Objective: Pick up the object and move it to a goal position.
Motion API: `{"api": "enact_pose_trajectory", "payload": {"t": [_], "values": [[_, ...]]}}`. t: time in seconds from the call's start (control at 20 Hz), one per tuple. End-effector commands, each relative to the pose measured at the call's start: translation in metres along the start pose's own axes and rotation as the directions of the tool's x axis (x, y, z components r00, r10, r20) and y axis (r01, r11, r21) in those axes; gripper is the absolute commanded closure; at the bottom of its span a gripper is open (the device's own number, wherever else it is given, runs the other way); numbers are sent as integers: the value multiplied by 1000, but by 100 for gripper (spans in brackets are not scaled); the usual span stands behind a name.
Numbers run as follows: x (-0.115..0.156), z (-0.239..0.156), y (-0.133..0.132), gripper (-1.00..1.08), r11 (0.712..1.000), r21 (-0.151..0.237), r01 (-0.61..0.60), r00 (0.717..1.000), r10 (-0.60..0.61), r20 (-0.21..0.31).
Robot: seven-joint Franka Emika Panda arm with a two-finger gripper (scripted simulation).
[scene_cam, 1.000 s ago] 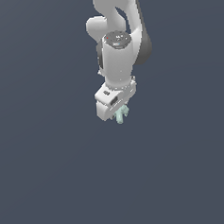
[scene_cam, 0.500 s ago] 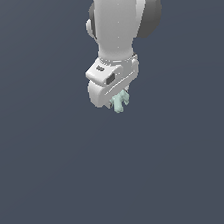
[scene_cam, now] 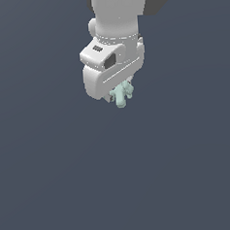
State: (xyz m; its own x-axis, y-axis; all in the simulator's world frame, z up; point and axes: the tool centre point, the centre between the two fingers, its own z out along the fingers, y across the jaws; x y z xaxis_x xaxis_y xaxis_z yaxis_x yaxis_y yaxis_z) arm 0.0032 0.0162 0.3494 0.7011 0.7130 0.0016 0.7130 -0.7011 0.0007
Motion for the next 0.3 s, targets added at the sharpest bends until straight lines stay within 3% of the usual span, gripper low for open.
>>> {"api": "enact_pose_trajectory", "payload": {"t": [0.0, 0.25], "values": [[1, -7, 2, 108, 1000, 1, 0, 1000, 0, 1], [2, -12, 3, 108, 1000, 1, 0, 1000, 0, 1]]}}
